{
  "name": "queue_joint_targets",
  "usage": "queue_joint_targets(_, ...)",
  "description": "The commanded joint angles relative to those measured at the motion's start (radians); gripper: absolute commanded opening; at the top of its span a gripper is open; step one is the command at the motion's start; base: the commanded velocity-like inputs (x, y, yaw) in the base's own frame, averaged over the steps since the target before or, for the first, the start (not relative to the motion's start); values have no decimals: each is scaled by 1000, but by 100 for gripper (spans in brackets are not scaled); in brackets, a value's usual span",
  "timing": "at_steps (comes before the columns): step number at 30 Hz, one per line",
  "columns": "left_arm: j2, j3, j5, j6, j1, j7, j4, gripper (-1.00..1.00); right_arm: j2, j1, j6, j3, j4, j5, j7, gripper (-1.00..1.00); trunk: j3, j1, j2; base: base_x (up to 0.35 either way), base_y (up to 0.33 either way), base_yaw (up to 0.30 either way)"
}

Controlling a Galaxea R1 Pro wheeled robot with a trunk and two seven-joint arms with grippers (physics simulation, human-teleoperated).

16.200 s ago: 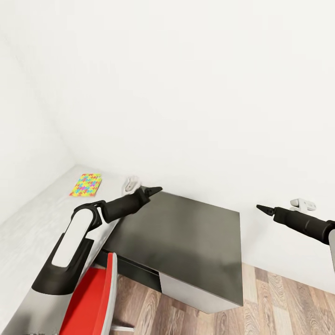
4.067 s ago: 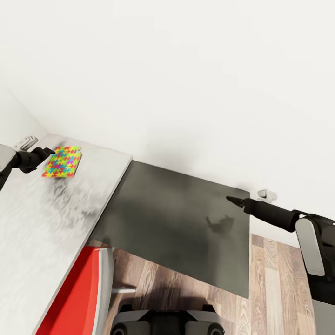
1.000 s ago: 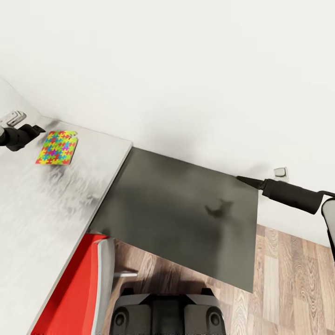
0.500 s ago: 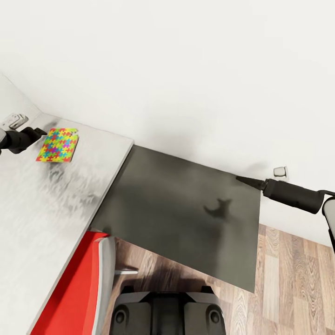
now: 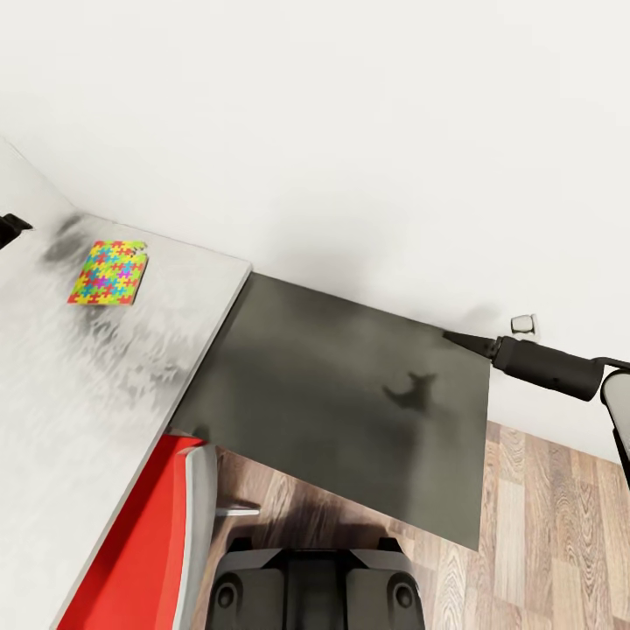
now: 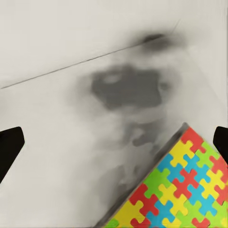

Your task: Put all the toys in the child's room - the three board games (two on the bed and one on the table), the two jigsaw puzzles on the table, and the tennis ball on the table - inside the toy box on the table in the child's room.

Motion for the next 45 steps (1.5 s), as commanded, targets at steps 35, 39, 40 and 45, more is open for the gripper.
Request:
queue_joint_targets(35, 5, -8, 12, 2, -40, 9, -2, 100, 0, -1, 5, -1, 0, 4, 6, 100, -1, 1, -2, 0, 0, 0)
queue_joint_targets(39, -13, -10, 13, -15, -50, -6, -6, 100, 3, 16, 5, -3, -7, 5, 2, 100, -1, 1, -2, 0, 0, 0)
queue_joint_targets(40, -18, -10, 14, -21, -48, -11, -6, 100, 5, 22, 5, -3, -11, 4, 1, 100, -1, 1, -2, 0, 0, 0)
queue_joint_targets(45, -47, -12, 14, -49, -44, -22, -3, 100, 7, 50, 5, -2, -20, 4, -2, 100, -1, 1, -2, 0, 0, 0)
